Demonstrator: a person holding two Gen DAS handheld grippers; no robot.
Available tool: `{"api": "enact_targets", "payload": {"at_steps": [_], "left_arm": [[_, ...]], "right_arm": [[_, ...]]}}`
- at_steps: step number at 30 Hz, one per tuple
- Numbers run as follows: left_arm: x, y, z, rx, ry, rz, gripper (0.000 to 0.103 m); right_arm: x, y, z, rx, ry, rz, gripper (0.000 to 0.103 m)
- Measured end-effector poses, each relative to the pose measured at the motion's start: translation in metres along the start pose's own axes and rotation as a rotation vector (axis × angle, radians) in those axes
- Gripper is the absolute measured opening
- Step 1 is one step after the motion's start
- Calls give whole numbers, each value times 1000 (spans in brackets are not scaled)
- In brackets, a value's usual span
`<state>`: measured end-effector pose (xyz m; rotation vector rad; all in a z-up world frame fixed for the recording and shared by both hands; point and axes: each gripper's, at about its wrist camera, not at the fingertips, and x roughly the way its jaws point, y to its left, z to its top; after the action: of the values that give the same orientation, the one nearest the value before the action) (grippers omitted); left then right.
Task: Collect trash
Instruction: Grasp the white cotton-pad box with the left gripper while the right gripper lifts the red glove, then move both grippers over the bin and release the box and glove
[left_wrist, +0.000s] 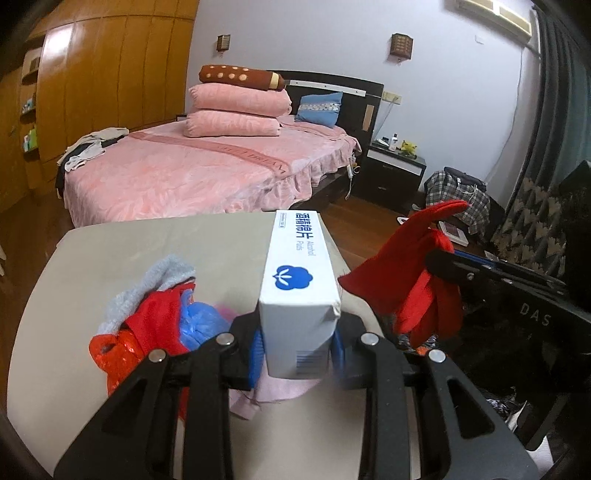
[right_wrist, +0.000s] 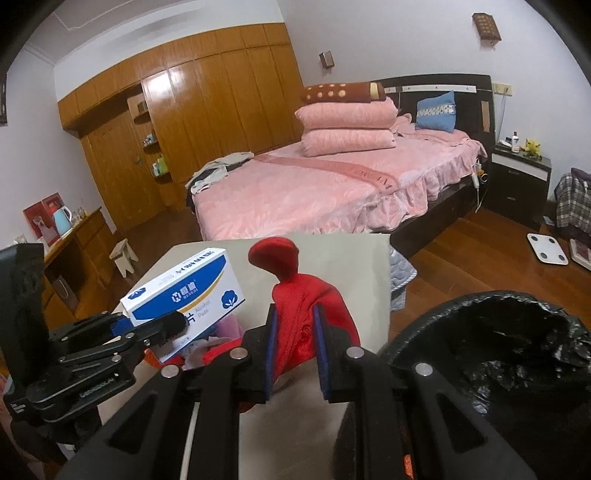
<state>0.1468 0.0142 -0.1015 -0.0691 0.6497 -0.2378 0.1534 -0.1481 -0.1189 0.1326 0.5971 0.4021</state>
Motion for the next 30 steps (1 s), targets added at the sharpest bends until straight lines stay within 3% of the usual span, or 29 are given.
{"api": "enact_targets", "payload": {"at_steps": [8, 18, 30], "left_arm": [[-7, -27, 1, 32, -7, -37, 28], [-3, -72, 1, 96, -31, -93, 28], [24, -148, -1, 180, -26, -238, 28]], "right_arm": [[-28, -16, -4, 22, -34, -26, 18], [-69, -52, -8, 57, -87, -122, 18], [-107, -113, -25, 115, -97, -281, 18]]}}
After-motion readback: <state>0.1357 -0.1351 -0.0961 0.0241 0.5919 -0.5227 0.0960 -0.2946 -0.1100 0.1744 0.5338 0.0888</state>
